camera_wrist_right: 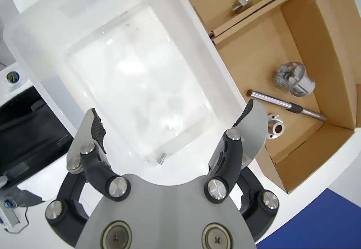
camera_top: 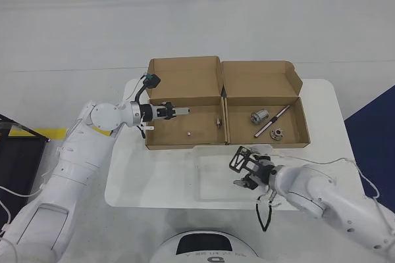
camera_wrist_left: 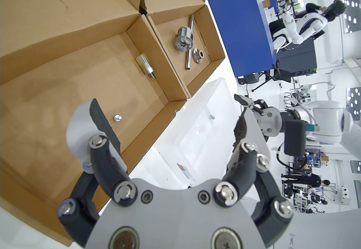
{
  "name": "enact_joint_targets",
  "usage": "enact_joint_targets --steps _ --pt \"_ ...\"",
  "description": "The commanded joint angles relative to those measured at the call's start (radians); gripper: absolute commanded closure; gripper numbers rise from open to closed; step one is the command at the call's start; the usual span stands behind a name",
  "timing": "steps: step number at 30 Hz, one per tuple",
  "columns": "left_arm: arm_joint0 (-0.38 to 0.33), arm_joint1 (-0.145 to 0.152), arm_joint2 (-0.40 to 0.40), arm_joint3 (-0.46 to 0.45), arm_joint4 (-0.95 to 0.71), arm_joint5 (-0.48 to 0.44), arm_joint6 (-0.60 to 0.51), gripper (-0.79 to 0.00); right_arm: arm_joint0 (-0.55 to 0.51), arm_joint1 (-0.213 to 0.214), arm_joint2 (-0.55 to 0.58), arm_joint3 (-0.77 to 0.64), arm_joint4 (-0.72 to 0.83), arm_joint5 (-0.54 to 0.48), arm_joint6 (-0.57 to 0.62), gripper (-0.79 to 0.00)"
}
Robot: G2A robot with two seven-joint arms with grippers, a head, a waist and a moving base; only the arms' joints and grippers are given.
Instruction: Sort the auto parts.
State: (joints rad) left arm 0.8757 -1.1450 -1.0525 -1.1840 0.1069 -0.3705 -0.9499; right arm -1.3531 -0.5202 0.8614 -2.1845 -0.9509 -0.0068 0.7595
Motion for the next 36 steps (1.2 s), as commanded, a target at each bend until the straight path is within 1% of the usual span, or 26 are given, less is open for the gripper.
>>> enact_joint_targets --steps 1,8,9,11,14,17,19,21,25,32,36 --pt "0.0 0.0 -0.001 -0.001 0.0 0.0 0.0 -0.785 -0.078 0.021 0.068 0.0 0.024 0.103 -0.043 -0.785" --pt "0.0 0.0 -0.001 -0.001 0.0 0.0 0.0 -0.785 -0.078 0.021 0.068 0.0 0.024 0.103 -0.043 -0.785" --pt "0.0 0.0 -0.001 -0.001 0.0 0.0 0.0 -0.785 -0.079 0.02 0.069 0.002 0.033 0.1 -0.051 -0.785" --pt "0.0 0.0 -0.001 -0.001 0.0 0.0 0.0 -0.785 -0.087 0.019 0.085 0.029 0.093 0.052 -0.106 -0.785" --pt "0.0 0.0 -0.001 -0.001 0.0 0.0 0.0 -0.785 -0.124 0.033 0.155 0.101 0.209 -0.084 -0.212 -0.785" --pt "0.0 0.0 -0.001 -0.001 0.0 0.0 0.0 -0.785 -0.196 0.055 0.24 0.178 0.309 -0.207 -0.304 -0.785" --pt "0.0 0.0 -0.001 -0.001 0.0 0.0 0.0 -0.785 -0.249 0.071 0.299 0.231 0.368 -0.314 -0.362 -0.785" --pt "0.0 0.0 -0.001 -0.001 0.0 0.0 0.0 -0.785 -0.304 0.086 0.356 0.286 0.411 -0.419 -0.41 -0.785" --pt "0.0 0.0 -0.001 -0.001 0.0 0.0 0.0 -0.785 -0.407 0.108 0.449 0.346 0.442 -0.577 -0.482 -0.785" --pt "0.0 0.0 -0.001 -0.001 0.0 0.0 0.0 -0.785 -0.542 0.123 0.567 0.377 0.505 -0.637 -0.51 -0.785" --pt "0.0 0.0 -0.001 -0.001 0.0 0.0 0.0 -0.785 -0.562 0.127 0.591 0.343 0.559 -0.637 -0.41 -0.785"
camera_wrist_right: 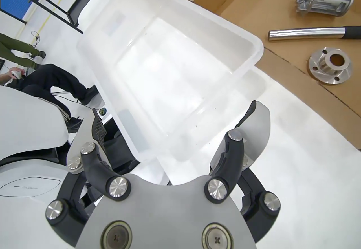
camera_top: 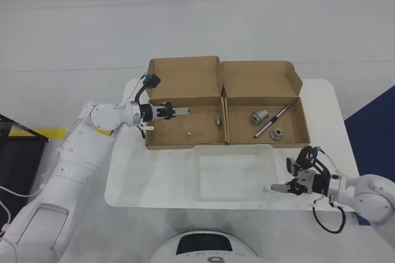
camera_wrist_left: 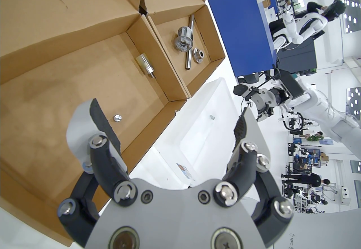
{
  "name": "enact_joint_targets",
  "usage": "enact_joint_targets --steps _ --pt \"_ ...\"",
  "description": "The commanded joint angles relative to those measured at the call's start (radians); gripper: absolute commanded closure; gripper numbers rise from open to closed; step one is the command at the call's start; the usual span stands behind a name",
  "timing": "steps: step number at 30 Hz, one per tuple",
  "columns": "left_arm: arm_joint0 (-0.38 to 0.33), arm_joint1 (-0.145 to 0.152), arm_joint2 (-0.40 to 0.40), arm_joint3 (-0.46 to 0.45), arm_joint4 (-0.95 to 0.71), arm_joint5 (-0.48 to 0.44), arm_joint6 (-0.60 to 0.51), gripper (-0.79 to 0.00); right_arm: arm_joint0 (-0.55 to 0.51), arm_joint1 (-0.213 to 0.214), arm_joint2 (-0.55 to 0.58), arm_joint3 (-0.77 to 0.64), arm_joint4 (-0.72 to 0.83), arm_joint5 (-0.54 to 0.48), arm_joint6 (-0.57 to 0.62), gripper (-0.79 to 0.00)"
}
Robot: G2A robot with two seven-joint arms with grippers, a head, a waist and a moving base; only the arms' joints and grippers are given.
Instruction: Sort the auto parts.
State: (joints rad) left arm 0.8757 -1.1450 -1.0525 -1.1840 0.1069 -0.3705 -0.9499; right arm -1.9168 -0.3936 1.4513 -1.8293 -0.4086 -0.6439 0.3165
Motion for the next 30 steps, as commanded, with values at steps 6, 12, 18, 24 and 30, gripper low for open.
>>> enact_joint_targets --steps 6,12,18,24,30 --pt "0.0 0.0 -0.001 -0.001 0.0 0.0 0.0 -0.785 0.089 -0.008 -0.038 -0.071 0.155 0.007 0.199 -0.554" --pt "0.0 0.0 -0.001 -0.001 0.0 0.0 0.0 -0.785 0.228 -0.036 -0.13 -0.079 0.208 0.071 0.29 -0.693" --pt "0.0 0.0 -0.001 -0.001 0.0 0.0 0.0 -0.785 0.278 -0.056 -0.165 -0.001 0.215 0.024 0.276 -0.785" --pt "0.0 0.0 -0.001 -0.001 0.0 0.0 0.0 -0.785 0.291 -0.068 -0.18 0.127 0.245 -0.053 0.276 -0.785" --pt "0.0 0.0 -0.001 -0.001 0.0 0.0 0.0 -0.785 0.277 -0.075 -0.171 0.182 0.233 -0.12 0.235 -0.785"
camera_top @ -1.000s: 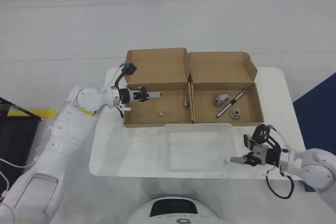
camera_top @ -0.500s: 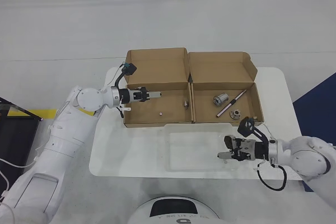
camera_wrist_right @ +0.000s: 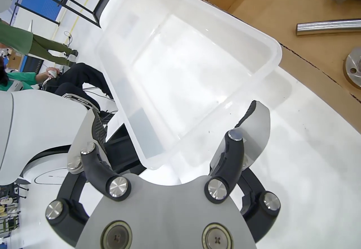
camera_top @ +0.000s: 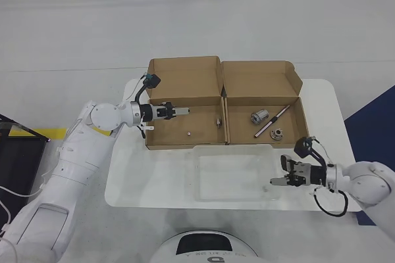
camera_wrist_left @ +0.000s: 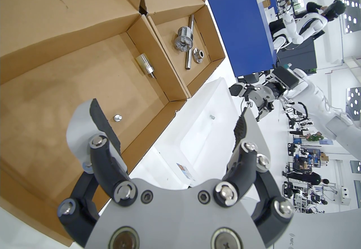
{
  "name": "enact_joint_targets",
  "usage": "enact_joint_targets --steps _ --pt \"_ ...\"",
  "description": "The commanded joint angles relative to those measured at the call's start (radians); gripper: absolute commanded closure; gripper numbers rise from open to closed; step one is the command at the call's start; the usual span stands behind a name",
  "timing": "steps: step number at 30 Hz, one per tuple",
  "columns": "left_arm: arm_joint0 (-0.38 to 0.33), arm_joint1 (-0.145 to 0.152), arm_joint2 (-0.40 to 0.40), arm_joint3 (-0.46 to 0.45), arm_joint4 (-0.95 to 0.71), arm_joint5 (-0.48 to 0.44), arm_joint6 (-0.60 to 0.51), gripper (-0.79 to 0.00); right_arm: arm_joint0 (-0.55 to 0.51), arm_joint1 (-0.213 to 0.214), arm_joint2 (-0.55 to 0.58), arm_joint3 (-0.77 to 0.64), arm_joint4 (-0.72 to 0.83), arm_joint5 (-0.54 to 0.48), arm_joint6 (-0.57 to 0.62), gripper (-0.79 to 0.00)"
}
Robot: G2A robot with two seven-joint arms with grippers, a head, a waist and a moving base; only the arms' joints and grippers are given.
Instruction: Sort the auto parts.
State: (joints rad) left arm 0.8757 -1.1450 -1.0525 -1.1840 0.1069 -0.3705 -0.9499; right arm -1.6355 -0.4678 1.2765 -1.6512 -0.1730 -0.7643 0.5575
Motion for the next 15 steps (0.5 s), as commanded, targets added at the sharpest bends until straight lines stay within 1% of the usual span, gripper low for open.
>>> enact_joint_targets --steps 1,3,6,7,11,14,15 --pt "0.0 0.0 -0.001 -0.001 0.0 0.0 0.0 -0.785 -0.01 -0.001 0.006 0.002 -0.006 -0.004 -0.009 -0.785" --pt "0.0 0.0 -0.001 -0.001 0.0 0.0 0.0 -0.785 -0.02 -0.002 0.005 0.001 0.002 0.0 0.001 -0.785" --pt "0.0 0.0 -0.001 -0.001 0.0 0.0 0.0 -0.785 0.0 -0.008 -0.021 -0.014 0.055 0.065 0.077 -0.785" --pt "0.0 0.0 -0.001 -0.001 0.0 0.0 0.0 -0.785 0.018 -0.012 -0.035 -0.02 0.082 0.086 0.106 -0.785" --pt "0.0 0.0 -0.001 -0.001 0.0 0.0 0.0 -0.785 0.126 -0.039 -0.115 -0.02 0.168 0.118 0.221 -0.785" --pt "0.0 0.0 -0.001 -0.001 0.0 0.0 0.0 -0.785 0.217 -0.068 -0.181 0.003 0.204 0.14 0.267 -0.785" --pt "0.0 0.0 -0.001 -0.001 0.0 0.0 0.0 -0.785 0.246 -0.078 -0.199 0.015 0.215 0.147 0.275 -0.77"
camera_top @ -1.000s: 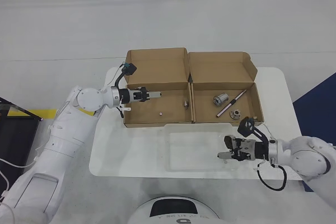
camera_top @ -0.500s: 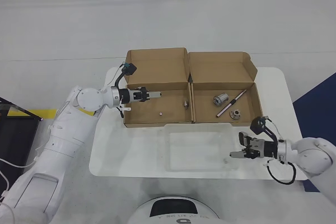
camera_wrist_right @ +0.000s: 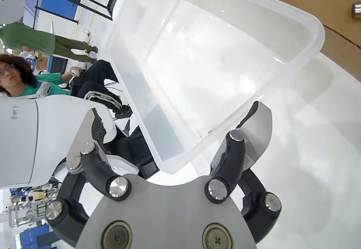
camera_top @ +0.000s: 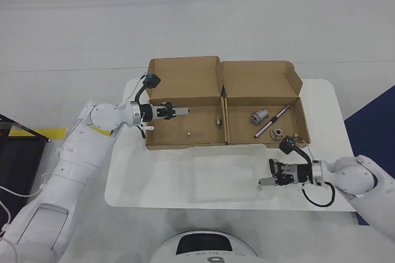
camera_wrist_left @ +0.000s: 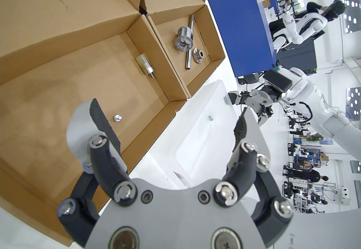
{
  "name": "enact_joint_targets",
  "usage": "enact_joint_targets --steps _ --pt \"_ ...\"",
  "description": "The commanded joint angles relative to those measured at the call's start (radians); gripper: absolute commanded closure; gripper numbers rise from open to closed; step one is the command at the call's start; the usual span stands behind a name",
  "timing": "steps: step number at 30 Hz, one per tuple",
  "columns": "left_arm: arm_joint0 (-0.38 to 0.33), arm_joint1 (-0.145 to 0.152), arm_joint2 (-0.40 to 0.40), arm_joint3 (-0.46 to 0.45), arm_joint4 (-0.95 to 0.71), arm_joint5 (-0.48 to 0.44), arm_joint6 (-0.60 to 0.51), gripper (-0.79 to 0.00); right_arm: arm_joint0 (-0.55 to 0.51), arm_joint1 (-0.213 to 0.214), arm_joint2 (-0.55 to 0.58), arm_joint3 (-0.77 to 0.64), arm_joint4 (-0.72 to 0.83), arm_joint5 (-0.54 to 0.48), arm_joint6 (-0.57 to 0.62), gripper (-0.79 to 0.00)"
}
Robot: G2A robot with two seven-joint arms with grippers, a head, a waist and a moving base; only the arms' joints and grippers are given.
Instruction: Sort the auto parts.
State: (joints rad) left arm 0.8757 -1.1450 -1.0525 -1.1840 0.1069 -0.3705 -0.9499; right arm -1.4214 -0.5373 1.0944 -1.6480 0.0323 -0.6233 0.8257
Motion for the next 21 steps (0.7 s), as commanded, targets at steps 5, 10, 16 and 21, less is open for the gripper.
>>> enact_joint_targets --steps 5,10,16,21 --pt "0.0 0.0 -0.001 -0.001 0.0 0.0 0.0 -0.785 0.13 -0.045 -0.077 0.077 0.038 0.004 0.03 -0.723" --pt "0.0 0.0 -0.001 -0.001 0.0 0.0 0.0 -0.785 0.126 -0.047 -0.047 0.078 -0.094 -0.05 -0.064 -0.73" --pt "0.0 0.0 -0.001 -0.001 0.0 0.0 0.0 -0.785 -0.031 -0.016 0.077 -0.129 -0.375 0.021 -0.258 -0.517" --pt "0.0 0.0 -0.001 -0.001 0.0 0.0 0.0 -0.785 -0.168 0.009 0.18 -0.329 -0.525 0.122 -0.251 -0.496"
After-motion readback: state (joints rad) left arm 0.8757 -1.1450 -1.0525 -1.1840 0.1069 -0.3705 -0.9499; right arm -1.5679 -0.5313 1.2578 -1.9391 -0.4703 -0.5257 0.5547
